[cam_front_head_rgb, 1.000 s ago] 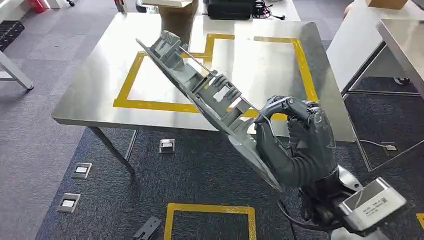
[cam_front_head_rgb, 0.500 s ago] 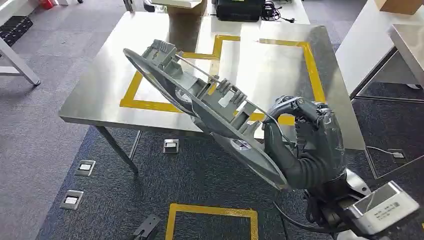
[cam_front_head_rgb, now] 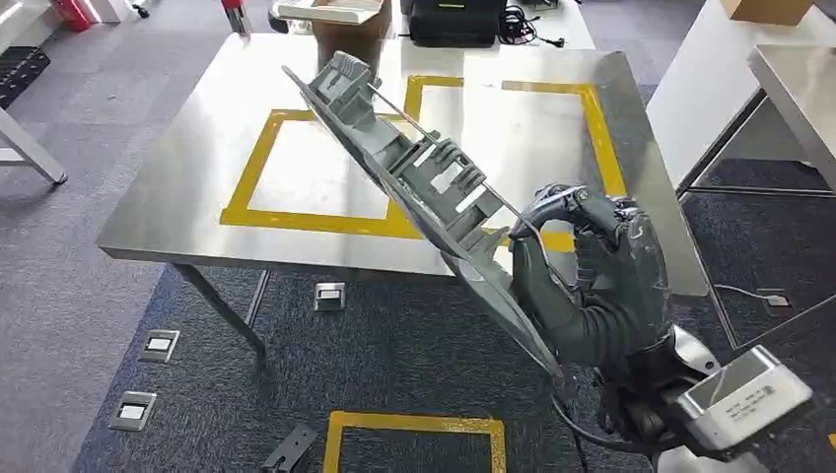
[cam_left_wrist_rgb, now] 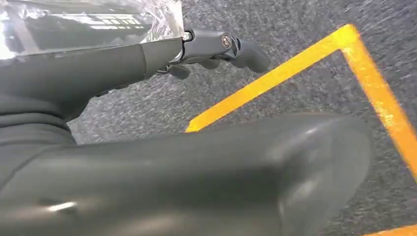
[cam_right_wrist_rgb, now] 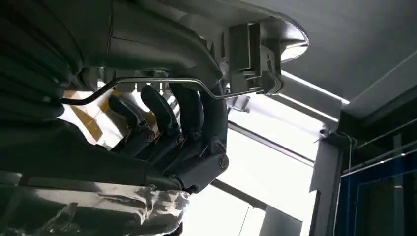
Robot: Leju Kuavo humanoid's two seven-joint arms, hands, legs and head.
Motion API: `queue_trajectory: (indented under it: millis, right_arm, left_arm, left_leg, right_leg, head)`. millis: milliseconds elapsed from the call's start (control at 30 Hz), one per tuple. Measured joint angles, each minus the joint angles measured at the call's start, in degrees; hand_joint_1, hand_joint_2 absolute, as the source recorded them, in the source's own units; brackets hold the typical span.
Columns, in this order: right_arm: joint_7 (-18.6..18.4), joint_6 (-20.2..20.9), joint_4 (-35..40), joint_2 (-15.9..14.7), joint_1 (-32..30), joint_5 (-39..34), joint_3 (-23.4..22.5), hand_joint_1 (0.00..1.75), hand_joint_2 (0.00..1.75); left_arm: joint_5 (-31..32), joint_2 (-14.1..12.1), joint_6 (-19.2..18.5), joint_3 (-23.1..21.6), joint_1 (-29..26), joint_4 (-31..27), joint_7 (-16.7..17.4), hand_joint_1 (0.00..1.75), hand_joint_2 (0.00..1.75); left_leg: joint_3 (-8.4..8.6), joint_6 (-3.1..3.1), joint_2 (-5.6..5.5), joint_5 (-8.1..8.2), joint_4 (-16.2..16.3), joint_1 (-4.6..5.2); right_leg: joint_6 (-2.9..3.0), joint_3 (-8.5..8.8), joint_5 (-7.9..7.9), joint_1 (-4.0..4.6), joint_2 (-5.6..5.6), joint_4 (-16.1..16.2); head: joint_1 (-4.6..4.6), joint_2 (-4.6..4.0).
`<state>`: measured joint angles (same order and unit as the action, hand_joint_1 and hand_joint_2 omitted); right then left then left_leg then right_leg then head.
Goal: Take the parts from the cabinet and place them on the table.
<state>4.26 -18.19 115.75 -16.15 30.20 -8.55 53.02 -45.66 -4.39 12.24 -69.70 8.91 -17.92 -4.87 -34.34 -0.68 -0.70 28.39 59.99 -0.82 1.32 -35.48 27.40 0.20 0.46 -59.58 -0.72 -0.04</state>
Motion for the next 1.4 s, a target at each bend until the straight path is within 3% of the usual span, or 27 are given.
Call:
queue_trajectory:
  millis: [67, 133, 233, 267, 300, 333, 400, 433, 467, 567, 633, 667, 733, 767, 800, 867, 933, 967, 1000, 1033, 1100, 1167, 1200, 1267, 1300, 1333, 1400]
  right_arm:
    - [-0.04, 0.02, -0.02, 0.00, -0.08, 0.00, 0.02, 1.75, 1.75]
    - [-0.04, 0.02, 0.00, -0.02, 0.07, 0.00, -0.04, 1.75, 1.75]
    - [0.00, 0.02, -0.02, -0.02, -0.02, 0.00, -0.09, 1.75, 1.75]
    - [0.00, 0.02, -0.07, -0.02, -0.03, 0.00, -0.09, 1.75, 1.75]
    - [0.00, 0.02, -0.13, -0.02, -0.06, 0.00, -0.07, 1.75, 1.75]
    - [-0.02, 0.02, -0.17, -0.02, -0.06, 0.00, -0.07, 1.75, 1.75]
    - [0.00, 0.02, -0.15, -0.02, -0.01, 0.00, -0.09, 1.75, 1.75]
    - [0.02, 0.02, -0.18, -0.02, 0.01, 0.00, -0.11, 1.75, 1.75]
    - [0.02, 0.02, -0.17, 0.00, 0.09, -0.02, -0.11, 1.75, 1.75]
    - [0.04, 0.07, -0.20, -0.02, 0.10, -0.02, -0.20, 1.75, 1.75]
    - [0.02, 0.09, -0.24, 0.00, 0.10, -0.02, -0.28, 1.75, 1.75]
    - [0.02, 0.09, -0.26, 0.00, 0.14, -0.02, -0.28, 1.75, 1.75]
    - [0.04, 0.11, -0.28, 0.00, 0.10, -0.02, -0.26, 1.75, 1.75]
    - [0.04, 0.11, -0.31, 0.00, 0.10, -0.02, -0.26, 1.75, 1.75]
    - [0.02, 0.11, -0.33, 0.00, 0.08, -0.02, -0.26, 1.75, 1.75]
    - [0.00, 0.11, -0.46, 0.00, -0.04, -0.02, -0.26, 1.75, 1.75]
    - [0.02, 0.11, -0.46, 0.00, 0.02, -0.02, -0.28, 1.75, 1.75]
    - [0.02, 0.11, -0.46, 0.00, -0.03, -0.02, -0.28, 1.75, 1.75]
    - [0.04, 0.11, -0.46, 0.00, 0.09, -0.02, -0.28, 1.75, 1.75]
    - [0.15, 0.09, -0.44, 0.02, 0.03, -0.04, -0.35, 1.75, 1.75]
    - [0.09, 0.13, -0.48, 0.02, -0.08, -0.11, -0.33, 1.75, 1.75]
    - [0.11, 0.13, -0.46, 0.00, 0.02, -0.17, -0.37, 1.75, 1.75]
    - [0.13, 0.11, -0.46, 0.00, 0.13, -0.17, -0.39, 1.75, 1.75]
    - [0.15, 0.11, -0.46, 0.00, 0.01, -0.17, -0.42, 1.75, 1.75]
    - [0.15, 0.11, -0.48, 0.00, 0.00, -0.17, -0.39, 1.75, 1.75]
    - [0.13, 0.11, -0.50, -0.02, -0.05, -0.20, -0.39, 1.75, 1.75]
    - [0.13, 0.11, -0.52, -0.02, -0.10, -0.22, -0.37, 1.75, 1.75]
  left_arm:
    - [0.00, 0.02, 0.00, 0.00, -0.19, 0.00, -0.04, 0.00, 1.75]
    - [0.00, 0.04, 0.02, 0.02, -0.06, 0.00, -0.07, 0.00, 1.75]
    - [0.02, 0.02, 0.04, 0.04, 0.01, 0.00, -0.07, 0.00, 1.75]
    - [0.02, 0.00, 0.02, 0.04, -0.03, 0.02, -0.07, 0.00, 1.75]
    - [0.02, 0.00, 0.02, 0.04, -0.05, 0.02, -0.05, 0.00, 1.75]
    - [0.04, 0.00, 0.02, 0.04, -0.04, 0.02, -0.04, 0.00, 1.75]
    - [0.06, 0.04, 0.02, 0.04, -0.03, 0.00, -0.04, 0.00, 1.75]
    - [0.09, 0.04, 0.02, 0.04, -0.04, 0.00, -0.02, 0.00, 1.75]
    - [0.15, 0.09, 0.00, 0.04, 0.08, 0.00, 0.02, 0.00, 1.75]
    - [0.24, 0.13, -0.15, 0.02, 0.06, 0.00, 0.13, 0.00, 1.75]
    - [0.26, 0.09, -0.07, 0.02, 0.12, 0.00, 0.13, 0.00, 1.75]
    - [0.26, 0.13, -0.09, 0.02, 0.14, 0.00, 0.11, 0.00, 1.75]
    - [0.31, 0.11, -0.07, 0.02, 0.11, 0.00, 0.13, 0.00, 1.75]
    - [0.31, 0.02, -0.07, 0.02, -0.01, 0.02, 0.15, 0.00, 1.75]
    - [0.33, 0.00, -0.07, 0.02, -0.05, 0.02, 0.17, 0.00, 1.75]
    - [0.42, -0.04, -0.07, 0.02, 0.02, 0.02, 0.17, 0.00, 1.75]
    - [0.59, -0.09, -0.07, 0.02, 0.10, 0.02, 0.17, 0.00, 1.75]
    - [0.61, -0.07, -0.07, 0.02, 0.11, 0.02, 0.20, 0.00, 1.75]
    - [0.63, -0.02, -0.07, 0.02, 0.11, 0.00, 0.20, 0.00, 1.75]
    - [0.66, -0.02, -0.13, 0.02, 0.22, 0.02, 0.30, 0.00, 1.75]
    - [0.70, -0.02, -0.17, 0.02, -0.07, 0.02, 0.31, 0.00, 1.75]
    - [0.70, 0.02, -0.15, 0.04, 0.06, 0.02, 0.28, 0.00, 1.75]
    - [0.70, 0.00, -0.13, 0.04, 0.16, 0.02, 0.28, 0.00, 1.75]
    - [0.70, -0.02, -0.09, 0.04, 0.22, 0.02, 0.28, 0.00, 1.75]
    - [0.70, -0.02, -0.11, 0.04, 0.19, 0.02, 0.28, 0.00, 1.75]
    - [0.70, -0.02, -0.13, 0.04, 0.10, 0.02, 0.31, 0.00, 1.75]
    - [0.72, 0.00, -0.13, 0.04, 0.11, 0.02, 0.31, 0.00, 1.75]
  left_leg:
    - [-0.03, 0.52, -0.05, -0.12, -0.20, -0.06]
    - [0.23, 1.18, -0.02, -0.20, -0.46, -0.47]
    - [0.27, 1.69, 0.00, 0.02, -0.43, -0.39]
    - [0.33, 1.75, 0.00, 0.08, -0.42, -0.37]
    - [0.46, 1.80, -0.02, 0.20, -0.41, -0.37]
    - [0.66, 1.71, -0.08, 0.37, -0.41, -0.37]
    - [1.38, 1.42, -0.26, 0.83, -0.42, -0.35]
    - [1.51, 1.18, -0.26, 1.05, -0.54, -0.38]
    - [1.34, 0.84, -0.28, 1.14, -0.37, -0.08]
    - [1.43, -0.12, -0.17, 1.11, -0.94, -0.34]
    - [1.46, -0.72, 0.02, 2.28, -0.03, -0.28]
    - [0.47, -0.86, 0.03, 3.67, 2.40, -0.29]
    - [-3.63, -1.19, 0.03, 7.17, 11.03, -0.29]
    - [-5.50, -1.38, 0.04, 8.16, 14.42, -0.29]
    - [-6.51, -1.46, 0.04, 8.00, 15.78, -0.30]
    - [-5.67, -1.60, 0.06, 4.46, 12.57, -0.41]
    - [-1.38, -1.58, 0.11, -1.77, 2.23, -0.53]
    - [-0.83, -1.38, 0.13, -0.68, 1.55, -0.44]
    - [-0.61, -1.19, 0.05, -0.87, 0.92, -0.25]
    - [-0.37, -0.23, 0.01, -0.07, 0.24, -0.15]
    - [-0.51, 0.25, -0.07, -0.07, 0.21, -0.01]
    - [-0.17, 0.98, -0.08, -0.20, -0.18, -0.52]
    - [-0.14, 1.49, -0.06, -0.11, -0.19, -0.53]
    - [-0.09, 1.76, -0.05, 0.07, -0.18, -0.46]
    - [-0.05, 1.91, -0.04, 0.17, -0.17, -0.39]
    - [0.09, 1.98, -0.05, 0.28, -0.17, -0.31]
    - [0.56, 1.99, -0.20, 0.60, -0.17, -0.12]
  right_leg:
    - [-0.40, 0.09, -0.05, -0.03, -0.07, 0.24]
    - [-1.17, -0.78, 1.50, -0.13, -0.15, -1.68]
    - [-1.65, -7.17, 6.15, -0.58, -0.15, -13.68]
    - [-1.70, -8.70, 6.20, -0.61, -0.16, -15.92]
    - [-1.67, -8.97, 5.12, -0.62, -0.16, -15.65]
    - [-1.50, -8.16, 3.00, -0.61, -0.16, -13.30]
    - [-0.80, -4.15, -2.48, -0.49, -0.15, -4.14]
    - [-0.41, -2.72, -2.47, -0.34, -0.12, -1.50]
    - [-0.33, -2.43, -2.36, -0.01, -0.15, -0.59]
    - [0.21, -2.14, -1.57, 0.17, -0.01, 0.04]
    - [0.67, -0.74, -1.80, -0.45, -0.18, 1.60]
    - [1.04, -0.36, -1.69, -0.46, -0.33, 1.74]
    - [1.42, -0.01, -1.41, -0.42, -0.35, 1.71]
    - [1.43, 0.09, -1.27, -0.41, -0.32, 1.66]
    - [1.41, 0.19, -1.11, -0.41, -0.24, 1.58]
    - [1.19, 0.51, -0.67, -0.52, -0.10, 1.31]
    - [0.62, 1.11, 0.17, -0.70, -0.01, 0.62]
    - [0.32, 1.14, 0.42, -0.69, 0.02, 0.61]
    - [-0.02, 0.75, 0.53, -0.29, 0.06, 0.09]
    - [-0.40, 0.18, 0.36, -0.31, 0.09, 0.01]
    - [-0.70, 0.27, 0.23, -0.42, 0.00, 0.37]
    - [-1.40, -0.17, 1.36, -0.41, -0.08, -0.86]
    - [-1.62, -1.70, 2.81, -0.51, -0.16, -3.84]
    - [-1.88, -6.37, 6.24, -0.65, -0.18, -12.46]
    - [-1.93, -8.65, 7.14, -0.67, -0.19, -16.23]
    - [-1.82, -9.73, 6.62, -0.66, -0.18, -17.45]
    - [-1.25, -8.33, 2.57, -0.57, -0.17, -13.13]
  head:
    - [0.15, 0.00]
    - [0.57, 0.00]
    - [0.98, 0.00]
    - [1.07, 0.00]
    - [1.09, 0.00]
    - [1.13, 0.00]
    - [1.20, 0.00]
    - [1.20, 0.00]
    - [1.18, 0.00]
    - [1.36, 0.00]
    - [1.29, -0.02]
    - [1.02, 0.00]
    - [0.74, 0.00]
    - [0.68, 0.00]
    - [0.68, 0.00]
    - [0.46, 0.00]
    - [0.35, 0.00]
    - [0.35, 0.00]
    - [0.20, 0.00]
    - [0.09, 0.00]
    - [0.30, 0.00]
    - [0.54, 0.00]
    - [0.94, 0.00]
    - [1.09, 0.00]
    - [1.14, 0.00]
    - [1.14, 0.00]
    - [1.24, 0.00]
